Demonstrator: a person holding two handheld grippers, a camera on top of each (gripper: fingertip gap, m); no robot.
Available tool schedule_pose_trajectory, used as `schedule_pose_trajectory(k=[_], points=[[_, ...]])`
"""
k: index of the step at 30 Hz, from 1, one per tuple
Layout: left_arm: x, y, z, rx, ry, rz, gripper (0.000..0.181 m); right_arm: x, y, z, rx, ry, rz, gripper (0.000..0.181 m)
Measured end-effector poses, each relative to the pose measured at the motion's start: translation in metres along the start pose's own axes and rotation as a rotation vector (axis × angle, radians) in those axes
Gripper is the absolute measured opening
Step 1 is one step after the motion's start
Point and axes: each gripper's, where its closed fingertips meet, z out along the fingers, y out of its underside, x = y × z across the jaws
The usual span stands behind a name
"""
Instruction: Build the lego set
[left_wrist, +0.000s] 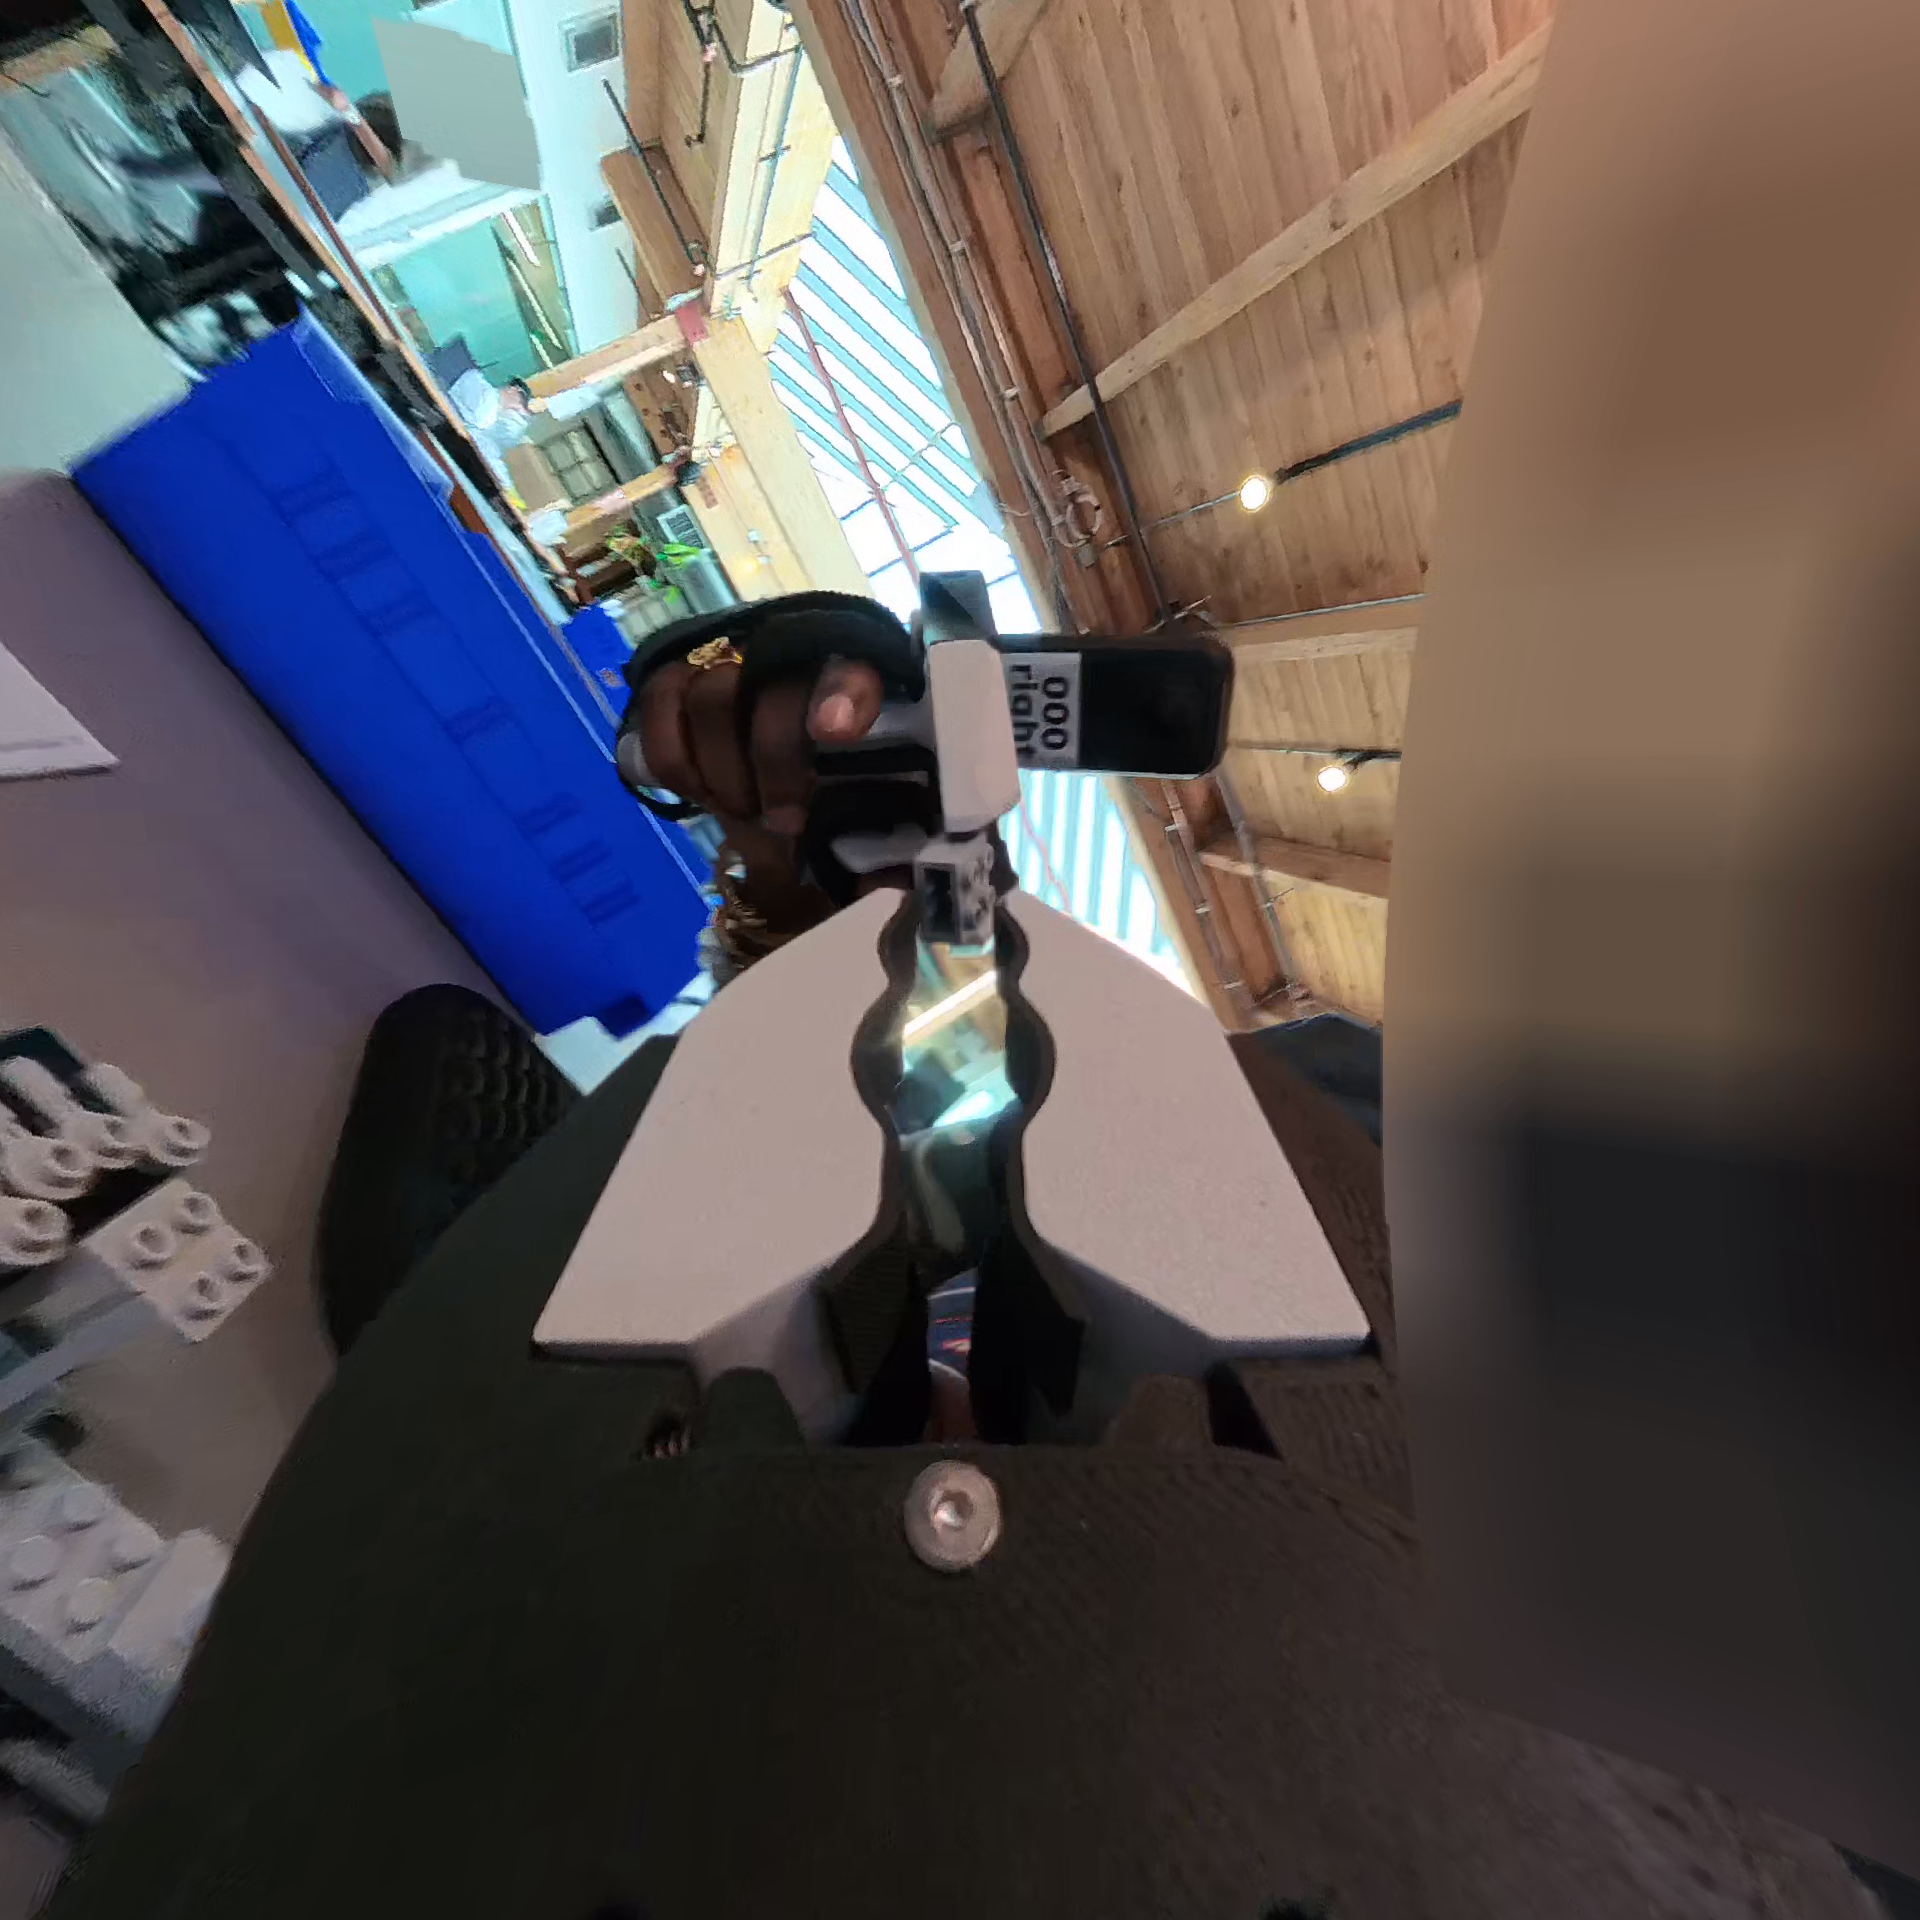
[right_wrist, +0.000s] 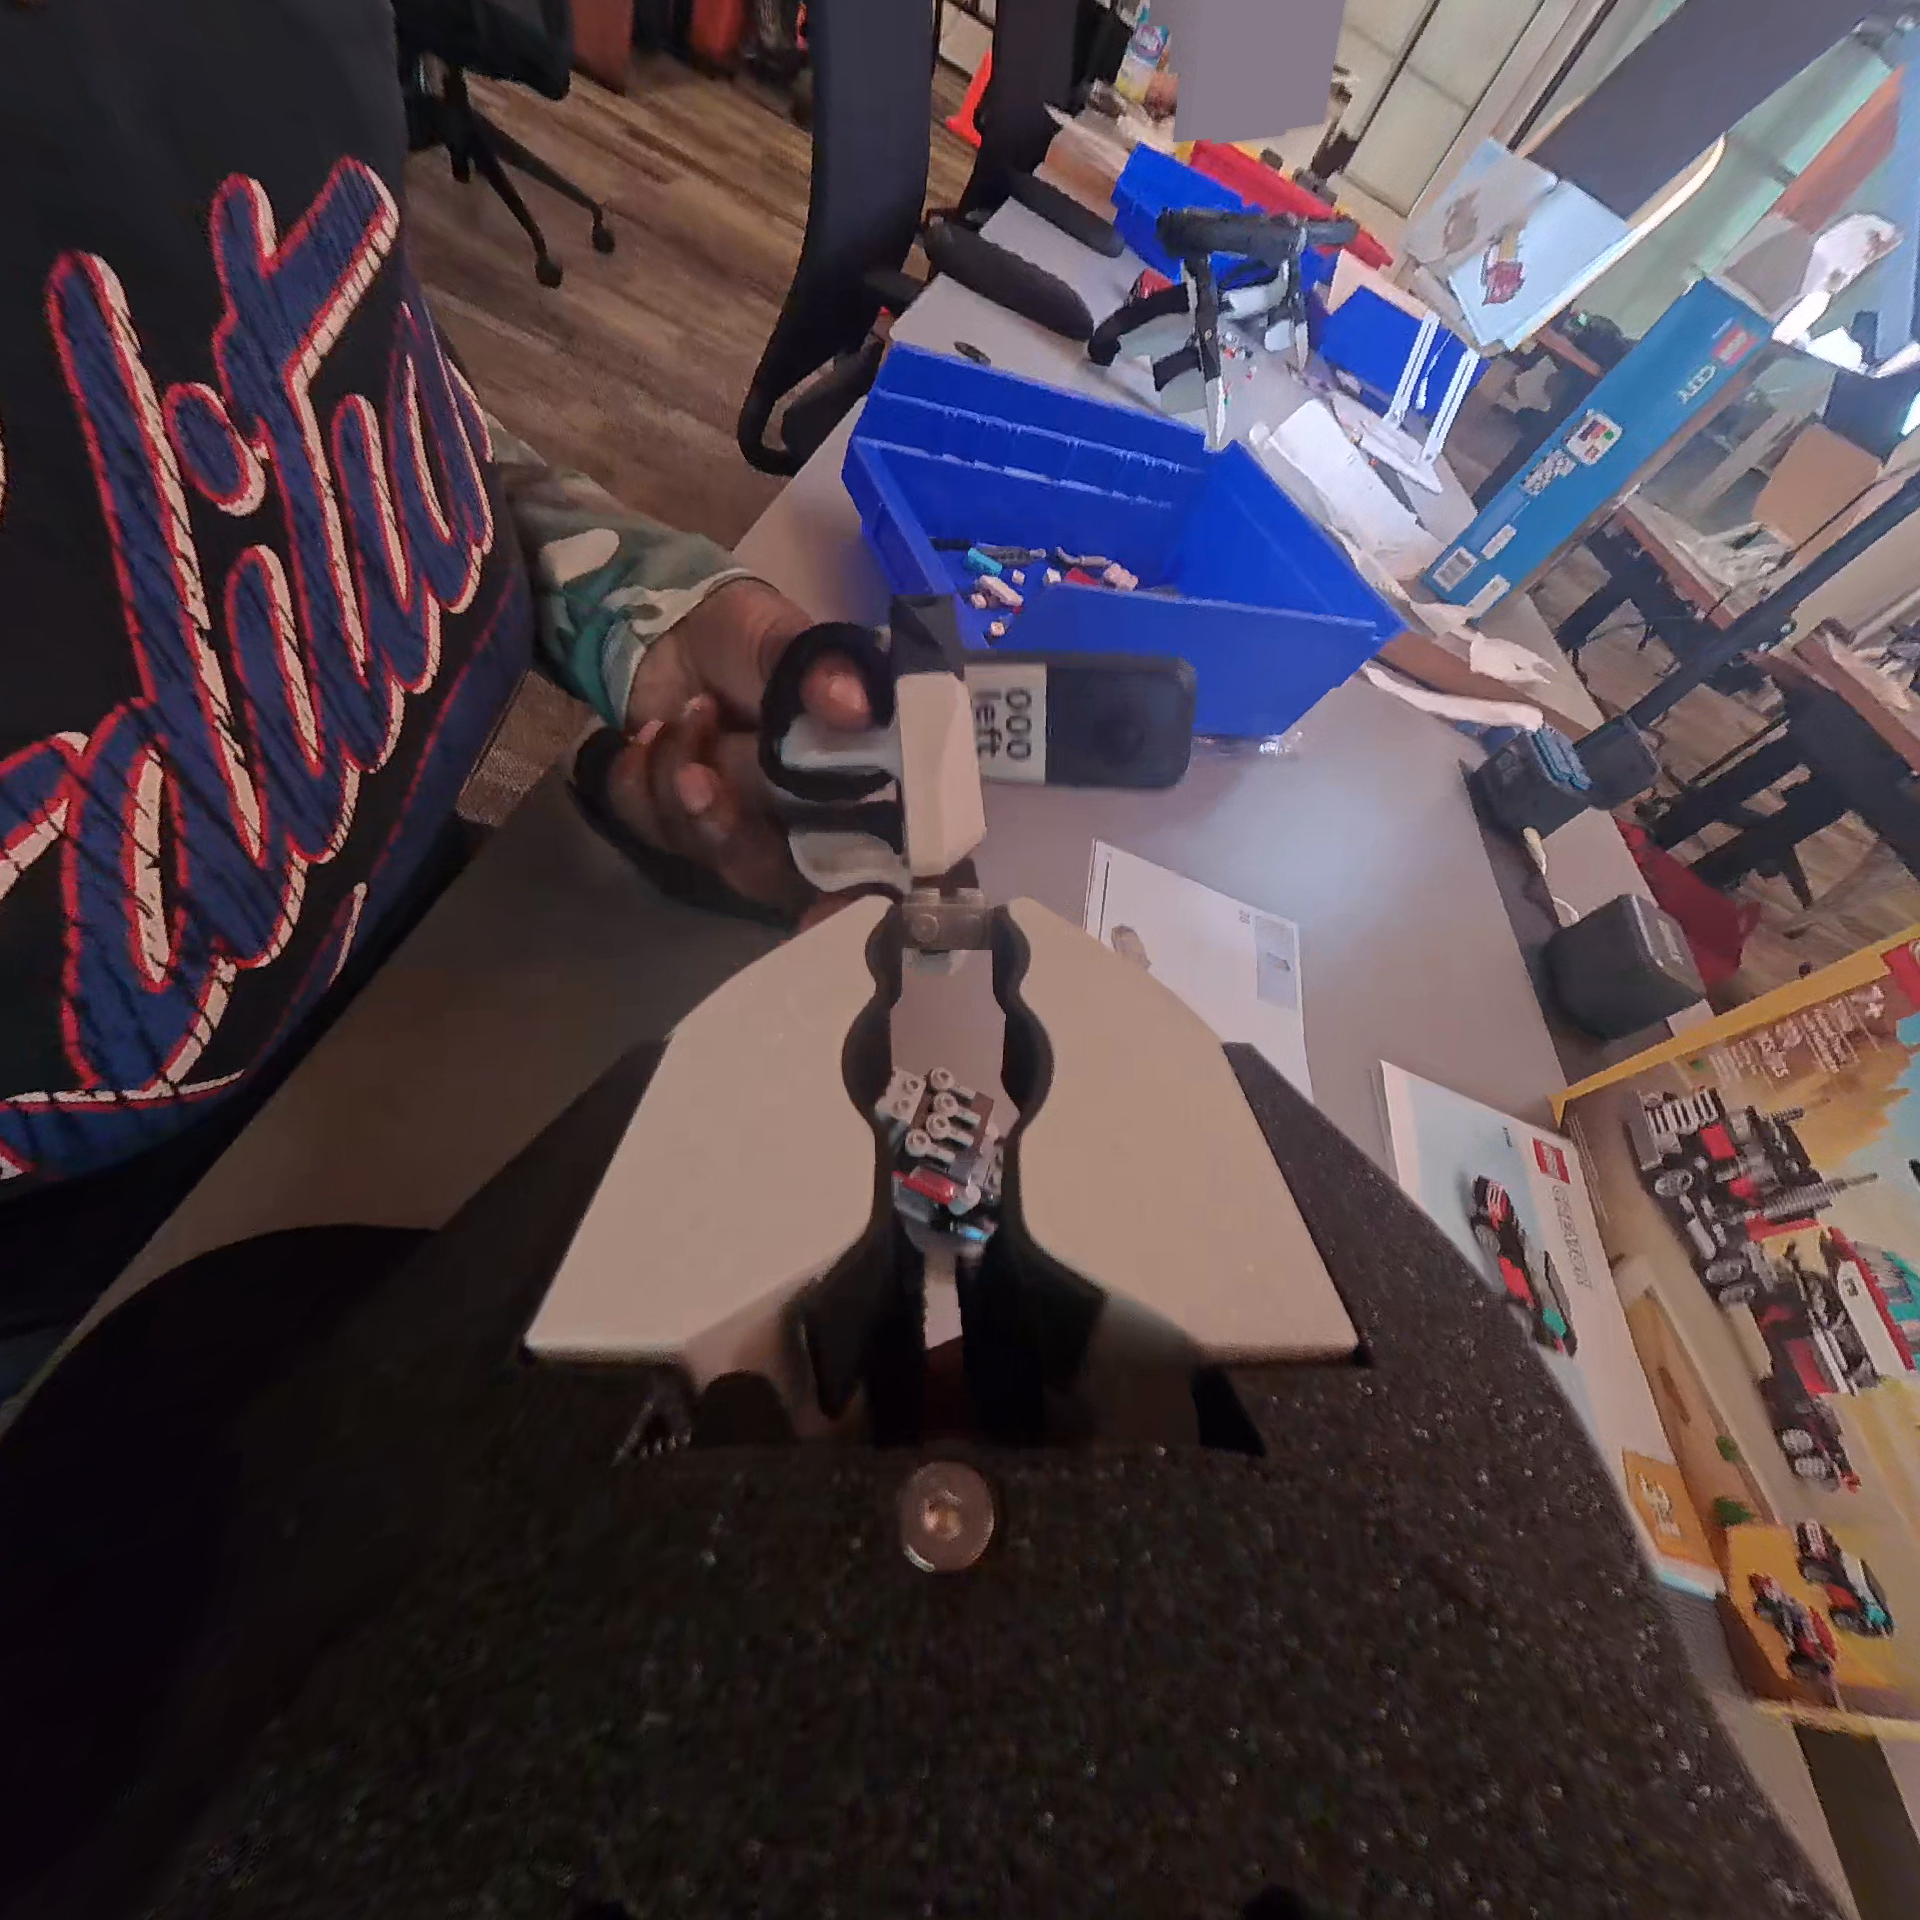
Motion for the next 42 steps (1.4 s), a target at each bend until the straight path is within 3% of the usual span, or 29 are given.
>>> schedule_pose_trajectory(k=[2,4,8,11,14,18,28,35,38,42], points=[[-0.005,-0.003,-0.006,-0.016,-0.074,0.123,0.024,0.007,0.013,-0.006,-0.072,0.025,0.041,0.016],[-0.01,-0.009,-0.02,-0.042,-0.19,0.333,0.027,0.013,0.045,-0.013,-0.219,0.046,0.134,0.016],[-0.03,-0.021,-0.061,-0.169,-0.56,0.798,0.034,0.007,0.111,-0.011,-0.484,0.032,0.321,0.016],[-0.045,-0.021,-0.087,-0.303,-0.755,0.976,0.04,-0.001,0.143,-0.007,-0.599,0.006,0.399,0.017],[-0.058,-0.015,-0.096,-0.401,-0.822,1.01,0.044,-0.007,0.163,-0.007,-0.69,-0.017,0.433,0.017],[-0.062,-0.015,-0.097,-0.411,-0.833,1.0,0.045,-0.011,0.173,-0.007,-0.734,-0.039,0.441,0.017],[-0.063,-0.017,-0.097,-0.404,-0.833,0.992,0.045,-0.012,0.175,-0.007,-0.763,-0.058,0.427,0.017],[-0.064,-0.016,-0.097,-0.407,-0.836,0.989,0.045,-0.011,0.171,-0.007,-0.738,-0.04,0.439,0.028],[-0.065,-0.016,-0.098,-0.407,-0.84,0.989,0.045,0.004,0.158,-0.006,-0.612,0.079,0.446,0.044],[-0.067,-0.017,-0.098,-0.413,-0.846,0.977,0.045,0.045,0.153,-0.02,-0.431,0.442,0.496,0.061]])
